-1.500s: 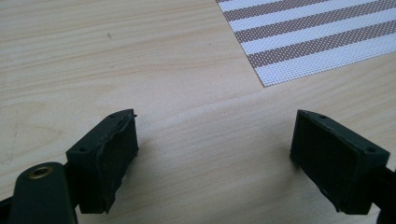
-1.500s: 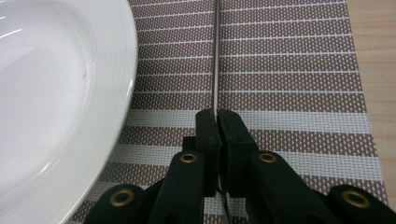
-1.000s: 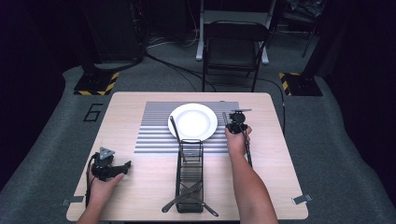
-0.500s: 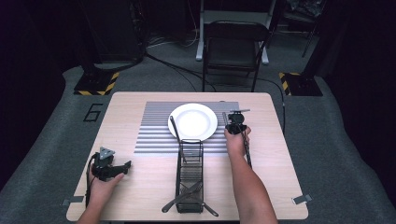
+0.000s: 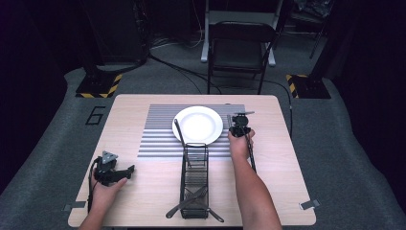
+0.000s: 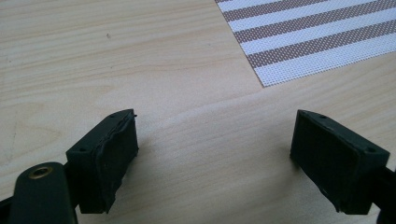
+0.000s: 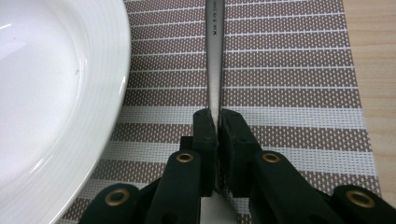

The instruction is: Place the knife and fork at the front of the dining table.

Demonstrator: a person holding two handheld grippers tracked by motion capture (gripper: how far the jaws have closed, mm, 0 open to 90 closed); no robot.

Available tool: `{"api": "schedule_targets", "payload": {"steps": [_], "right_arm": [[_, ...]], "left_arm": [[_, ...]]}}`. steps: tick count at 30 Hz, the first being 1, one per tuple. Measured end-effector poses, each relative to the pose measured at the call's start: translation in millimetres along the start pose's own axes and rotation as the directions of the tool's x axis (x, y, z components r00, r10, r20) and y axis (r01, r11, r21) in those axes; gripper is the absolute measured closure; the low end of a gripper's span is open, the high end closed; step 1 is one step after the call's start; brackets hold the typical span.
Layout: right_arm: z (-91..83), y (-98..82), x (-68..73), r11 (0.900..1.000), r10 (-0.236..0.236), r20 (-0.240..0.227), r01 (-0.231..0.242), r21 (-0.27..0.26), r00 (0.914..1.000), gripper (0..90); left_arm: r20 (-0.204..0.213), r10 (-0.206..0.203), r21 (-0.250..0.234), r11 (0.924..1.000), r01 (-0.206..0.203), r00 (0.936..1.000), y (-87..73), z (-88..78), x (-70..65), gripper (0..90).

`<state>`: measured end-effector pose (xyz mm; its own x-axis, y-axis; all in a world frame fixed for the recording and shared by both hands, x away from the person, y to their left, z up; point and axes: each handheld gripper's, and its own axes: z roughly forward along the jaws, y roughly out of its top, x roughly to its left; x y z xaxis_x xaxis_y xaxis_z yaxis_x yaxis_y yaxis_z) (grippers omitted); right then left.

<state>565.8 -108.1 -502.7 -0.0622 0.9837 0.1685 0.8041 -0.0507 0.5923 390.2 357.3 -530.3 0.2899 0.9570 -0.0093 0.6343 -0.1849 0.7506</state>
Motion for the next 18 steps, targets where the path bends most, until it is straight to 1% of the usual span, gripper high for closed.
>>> {"api": "schedule_targets", "payload": {"steps": [1, 4, 5, 6, 9, 12, 15, 18], "right_arm": [[0.1, 0.1, -0.5, 1.0, -0.005, -0.001, 0.005, -0.001, 1.0, 84.5], [-2.5, 0.2, -0.8, 1.0, -0.006, -0.007, 0.006, -0.001, 1.0, 79.9], [-4.0, -0.2, -1.7, 1.0, -0.022, -0.006, 0.022, -0.007, 0.9997, 79.9], [-6.0, -0.4, -1.8, 1.0, -0.028, -0.005, 0.028, -0.01, 0.9996, 79.7], [-11.4, -2.4, -3.9, 1.0, -0.022, -0.017, 0.022, -0.015, 0.9996, 78.6], [-17.2, -6.8, -6.8, 1.0, -0.029, -0.023, 0.029, -0.005, 0.9993, 76.1], [-25.1, -11.4, -8.6, 0.996, -0.089, -0.02, 0.088, -0.013, 0.9959, 74.8], [-32.8, -17.3, -11.0, 0.992, -0.124, -0.04, 0.124, -0.023, 0.9914, 74.1]], "left_arm": [[0.0, 0.0, 0.0, 1.0, 0.0, 1.0, 0.0, 0.0, 0.0, 14.5], [0.001, 0.001, 0.0, 1.0, -0.001, 1.0, 0.0, 0.1, 0.0, 14.5], [0.001, 0.001, 0.0, 1.0, -0.001, 1.0, 0.1, 0.1, 0.0, 14.5], [0.001, 0.001, 0.0, 1.0, -0.001, 1.0, 0.1, 0.1, -0.1, 14.5], [0.001, 0.001, 0.001, 1.0, -0.001, 1.0, 0.1, 0.1, -0.1, 14.5], [0.002, 0.0, 0.001, 1.0, 0.0, 1.0, 0.1, 0.2, -0.2, 14.5], [0.001, 0.0, 0.001, 1.0, 0.0, 1.0, 0.1, 0.1, -0.2, 14.5], [0.0, -0.001, 0.001, 1.0, 0.001, 1.0, 0.1, 0.2, -0.4, 14.5]]}}
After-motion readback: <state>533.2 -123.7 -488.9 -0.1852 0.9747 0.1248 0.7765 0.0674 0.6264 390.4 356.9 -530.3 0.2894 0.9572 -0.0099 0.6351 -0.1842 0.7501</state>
